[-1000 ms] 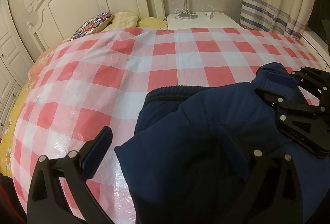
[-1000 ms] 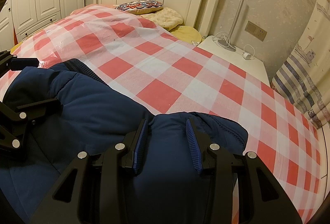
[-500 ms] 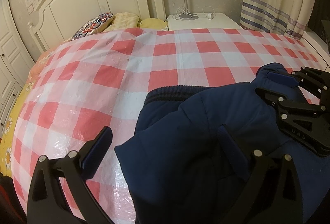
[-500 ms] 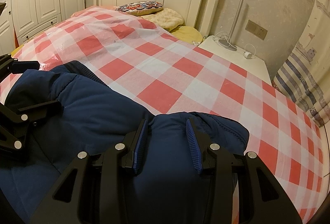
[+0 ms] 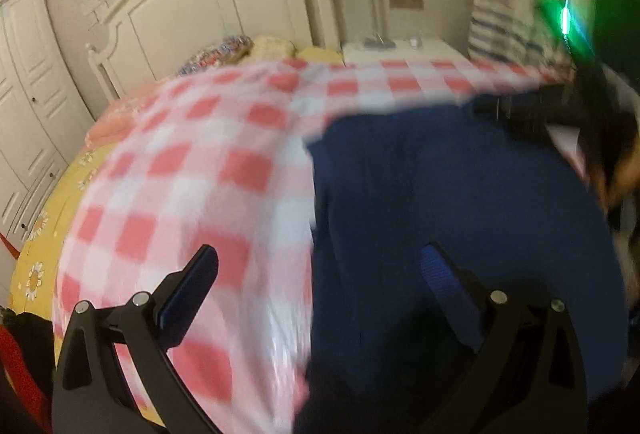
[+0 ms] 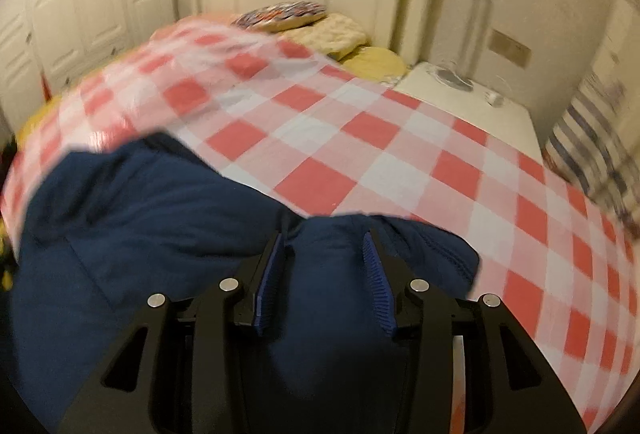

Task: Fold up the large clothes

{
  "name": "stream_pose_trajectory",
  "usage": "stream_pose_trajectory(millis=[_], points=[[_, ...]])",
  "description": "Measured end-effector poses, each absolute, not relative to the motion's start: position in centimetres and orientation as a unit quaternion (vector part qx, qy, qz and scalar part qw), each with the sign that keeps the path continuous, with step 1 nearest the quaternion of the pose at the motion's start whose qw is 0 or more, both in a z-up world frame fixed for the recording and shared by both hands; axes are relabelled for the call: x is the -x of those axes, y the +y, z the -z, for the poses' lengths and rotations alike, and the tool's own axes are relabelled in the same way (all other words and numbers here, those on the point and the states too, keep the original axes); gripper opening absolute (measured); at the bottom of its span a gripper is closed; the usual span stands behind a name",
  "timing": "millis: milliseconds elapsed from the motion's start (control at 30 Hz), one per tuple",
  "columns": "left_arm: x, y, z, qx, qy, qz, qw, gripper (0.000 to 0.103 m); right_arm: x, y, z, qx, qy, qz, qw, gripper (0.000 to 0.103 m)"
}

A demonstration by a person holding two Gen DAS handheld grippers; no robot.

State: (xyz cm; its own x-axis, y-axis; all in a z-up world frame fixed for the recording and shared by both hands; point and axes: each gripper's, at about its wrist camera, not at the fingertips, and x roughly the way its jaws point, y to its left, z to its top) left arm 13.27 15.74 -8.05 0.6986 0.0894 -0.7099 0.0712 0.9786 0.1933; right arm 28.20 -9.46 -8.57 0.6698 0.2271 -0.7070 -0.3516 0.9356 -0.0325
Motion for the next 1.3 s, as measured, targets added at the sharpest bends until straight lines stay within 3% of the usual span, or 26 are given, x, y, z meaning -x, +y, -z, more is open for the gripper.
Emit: stream_pose_trajectory(millis=[100, 133, 167, 200, 400, 600, 667, 700, 767, 833, 1000, 1167, 1300], points=[[-12.0, 16.8, 9.9, -0.08, 0.395, -0.008, 0.915, 0.101, -24.3, -10.8, 6.3, 0.039, 0.341, -0.165, 0.925, 0.048], [-12.1, 17.7, 10.2, -0.044, 0.4, 0.003, 0.915, 0.101, -22.5, -11.8, 6.1, 0.008, 0.339, -0.168, 0.926, 0.067], [-12.1, 18.3, 10.4, -0.026, 0.404, 0.011, 0.914, 0.101, -20.8, -12.8, 6.2, -0.017, 0.34, -0.166, 0.926, 0.098], [-12.2, 18.8, 10.7, -0.005, 0.407, 0.022, 0.913, 0.101, -19.6, -13.7, 6.4, -0.035, 0.34, -0.165, 0.925, 0.099], [-13.7, 20.0, 11.7, 0.043, 0.443, 0.082, 0.892, 0.101, -14.5, -16.7, 11.8, -0.199, 0.434, -0.215, 0.852, 0.099], [-16.7, 21.9, 14.3, 0.127, 0.512, 0.184, 0.829, 0.101, -14.9, -13.4, 13.0, -0.212, 0.442, -0.27, 0.829, 0.099], [-17.2, 23.1, 15.7, 0.193, 0.518, 0.23, 0.801, 0.097, -14.8, -13.1, 13.0, -0.213, 0.439, -0.274, 0.829, 0.099], [-17.0, 23.0, 15.9, 0.209, 0.508, 0.271, 0.79, 0.068, -14.6, -12.9, 12.9, -0.207, 0.433, -0.277, 0.833, 0.097], [-16.8, 22.5, 15.8, 0.215, 0.494, 0.282, 0.794, 0.06, -13.7, -12.6, 12.6, -0.187, 0.406, -0.278, 0.85, 0.084], [-16.7, 21.4, 15.0, 0.193, 0.485, 0.272, 0.808, 0.049, -13.0, -12.5, 12.2, -0.172, 0.379, -0.277, 0.866, 0.078], [-20.0, 15.0, 12.4, 0.14, 0.452, 0.265, 0.84, 0.039, -14.1, -15.7, 10.3, -0.159, 0.328, -0.235, 0.901, 0.07], [-27.0, 6.3, 9.9, 0.096, 0.422, 0.256, 0.865, 0.038, -20.3, -21.8, 8.3, -0.161, 0.318, -0.165, 0.919, 0.067], [-31.9, 1.2, 10.2, 0.069, 0.423, 0.231, 0.874, 0.039, -26.1, -26.4, 9.9, -0.187, 0.359, -0.138, 0.904, 0.066]])
